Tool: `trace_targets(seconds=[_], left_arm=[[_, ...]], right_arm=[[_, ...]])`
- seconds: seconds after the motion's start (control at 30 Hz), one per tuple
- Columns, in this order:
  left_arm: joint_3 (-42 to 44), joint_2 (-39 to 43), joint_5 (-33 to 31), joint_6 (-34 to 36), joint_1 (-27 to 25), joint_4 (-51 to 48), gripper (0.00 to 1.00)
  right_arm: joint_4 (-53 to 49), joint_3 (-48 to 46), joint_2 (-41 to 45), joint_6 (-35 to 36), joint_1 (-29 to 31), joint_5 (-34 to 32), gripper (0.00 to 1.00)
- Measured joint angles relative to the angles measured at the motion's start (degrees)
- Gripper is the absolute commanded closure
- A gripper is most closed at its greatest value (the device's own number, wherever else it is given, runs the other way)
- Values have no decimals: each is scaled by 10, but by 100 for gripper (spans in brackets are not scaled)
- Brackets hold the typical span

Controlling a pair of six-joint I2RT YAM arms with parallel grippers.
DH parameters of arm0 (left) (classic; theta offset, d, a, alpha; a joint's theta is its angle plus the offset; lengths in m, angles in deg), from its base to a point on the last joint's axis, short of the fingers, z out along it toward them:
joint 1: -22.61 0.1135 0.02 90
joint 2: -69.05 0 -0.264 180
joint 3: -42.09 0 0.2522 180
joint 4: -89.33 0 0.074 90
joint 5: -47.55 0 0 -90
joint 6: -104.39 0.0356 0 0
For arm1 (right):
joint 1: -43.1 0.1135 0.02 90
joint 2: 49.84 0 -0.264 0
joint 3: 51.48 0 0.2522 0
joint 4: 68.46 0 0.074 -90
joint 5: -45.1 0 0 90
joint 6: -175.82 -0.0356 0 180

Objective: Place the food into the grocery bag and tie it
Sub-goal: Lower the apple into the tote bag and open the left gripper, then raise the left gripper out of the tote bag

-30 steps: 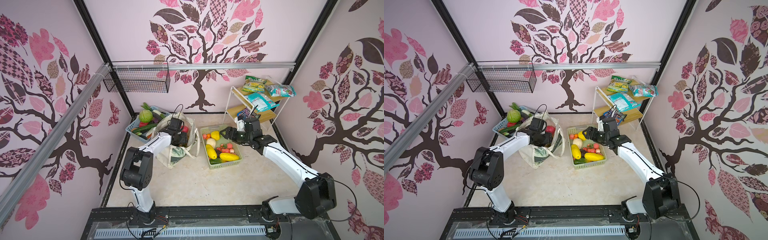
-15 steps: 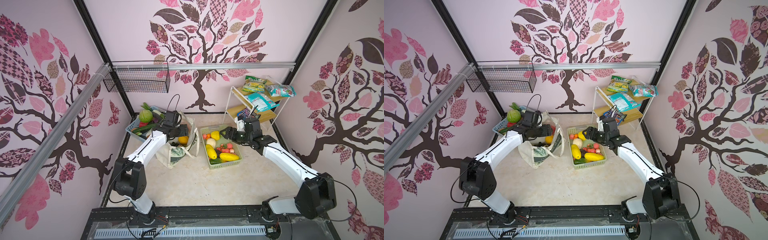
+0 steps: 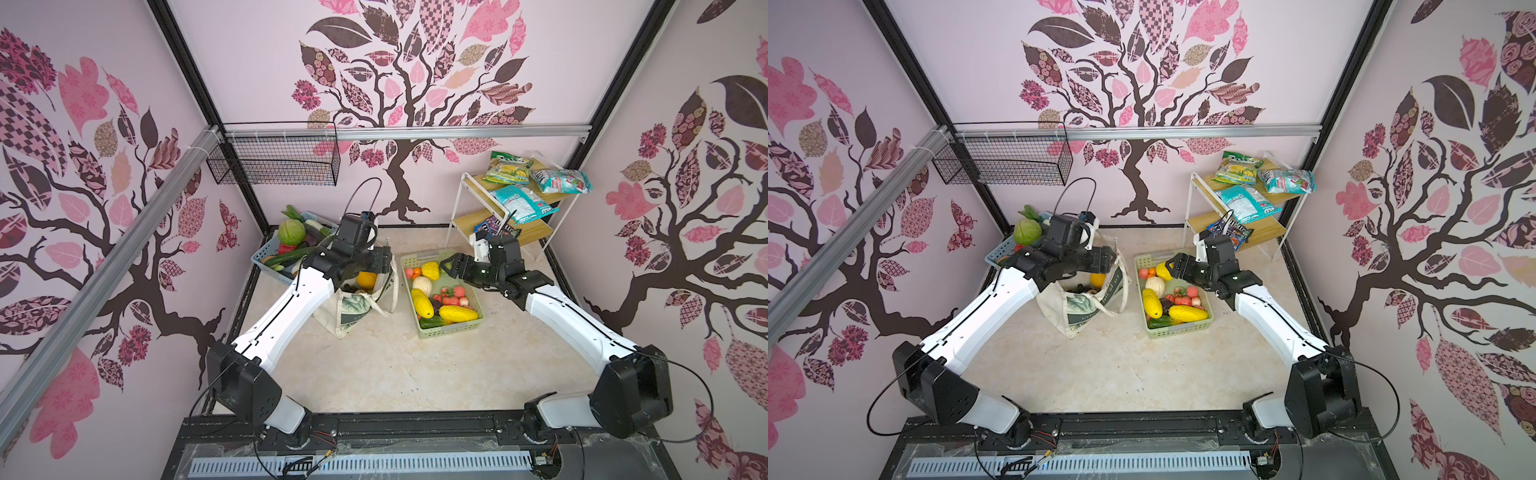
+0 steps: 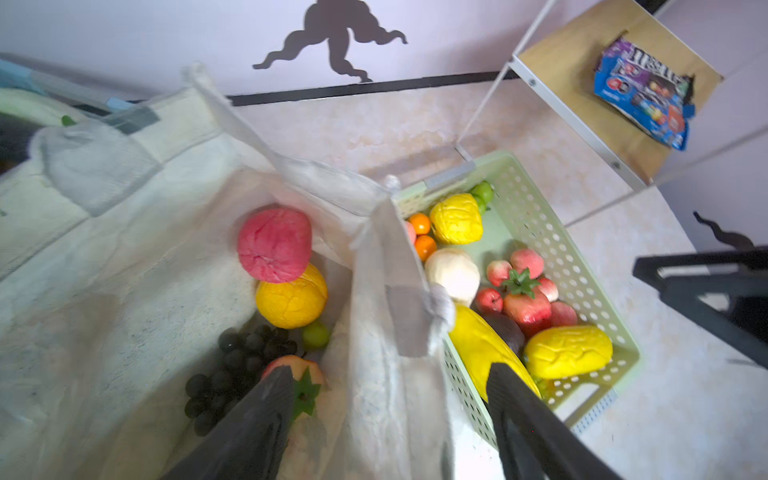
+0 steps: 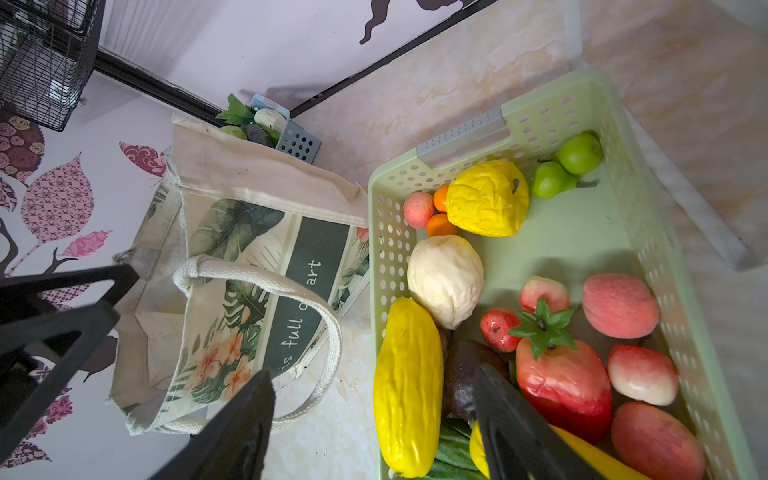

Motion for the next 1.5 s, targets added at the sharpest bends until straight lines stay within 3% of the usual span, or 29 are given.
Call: trace_targets(seconds=[0.23, 0.53, 0.73, 0.8, 1.43, 1.5], left_arm=[[0, 3, -64, 31, -75, -70, 26], [0, -21, -114, 21, -92, -98, 53], [0, -48, -127, 4, -100, -106, 89], [0, -55, -125, -2, -101, -108, 97], [-90, -123, -84, -78, -105, -73, 100], [-92, -130, -78, -89, -105, -59, 96]], right_arm=[[0, 0, 0, 5, 0, -1, 23], [0, 0, 0, 5, 0, 0, 24], [0, 0, 0, 9, 0, -1, 24], [0, 0, 0, 9, 0, 0, 24], [0, -12, 2, 18, 0, -1, 23], [1, -13, 2, 17, 0, 0, 24]])
